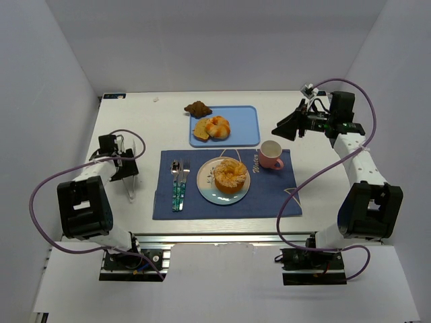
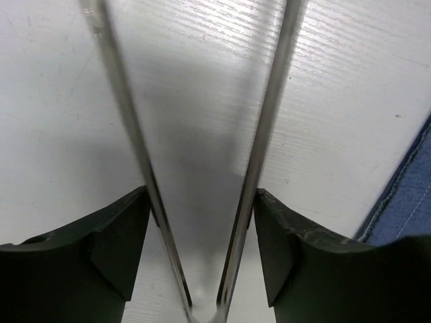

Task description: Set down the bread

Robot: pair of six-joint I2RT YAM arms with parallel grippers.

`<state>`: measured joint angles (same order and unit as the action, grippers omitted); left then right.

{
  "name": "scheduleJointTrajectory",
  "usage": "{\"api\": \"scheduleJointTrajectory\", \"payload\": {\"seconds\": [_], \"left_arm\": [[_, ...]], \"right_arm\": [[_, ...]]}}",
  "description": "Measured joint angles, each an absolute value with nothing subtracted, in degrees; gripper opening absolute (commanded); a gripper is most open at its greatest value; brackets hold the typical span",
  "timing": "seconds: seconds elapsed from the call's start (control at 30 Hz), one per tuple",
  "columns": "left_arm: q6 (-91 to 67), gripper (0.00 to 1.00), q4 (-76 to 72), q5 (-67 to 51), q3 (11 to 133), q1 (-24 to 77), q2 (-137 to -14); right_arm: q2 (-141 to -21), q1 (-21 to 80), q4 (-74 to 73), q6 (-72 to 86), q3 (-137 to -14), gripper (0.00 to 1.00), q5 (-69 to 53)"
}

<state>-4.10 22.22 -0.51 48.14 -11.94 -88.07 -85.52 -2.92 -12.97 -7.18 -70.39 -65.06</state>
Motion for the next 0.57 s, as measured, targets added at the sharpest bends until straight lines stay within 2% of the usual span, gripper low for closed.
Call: {"api": "scheduleJointTrajectory", "payload": {"seconds": [0.03,0.1,0.3,0.57], "left_arm": [[-4.4,0.77,22.2,-0.1,48.1,-12.0,-88.0],[-4.3,0.97,22.3,0.4,48.1,-12.1,-87.6],[-7.0,0.98,24.8,1.4,48.6,-12.7,-81.1],[-15.9,0.98,26.1,-2.6,51.2,-13.0,-61.6]], "right_arm": [[-85.7,-2.9,-14.2,-8.1,-71.2,0.8,-64.9],[-86.1,-2.9,-17.1,-10.1,-72.8,0.89,-64.5],[-86.5,-2.8,-23.0,-13.5,-74.5,0.89,-58.9],[-86.6,-2.7,-23.8,-9.3,-75.1,0.89,-42.5]]}}
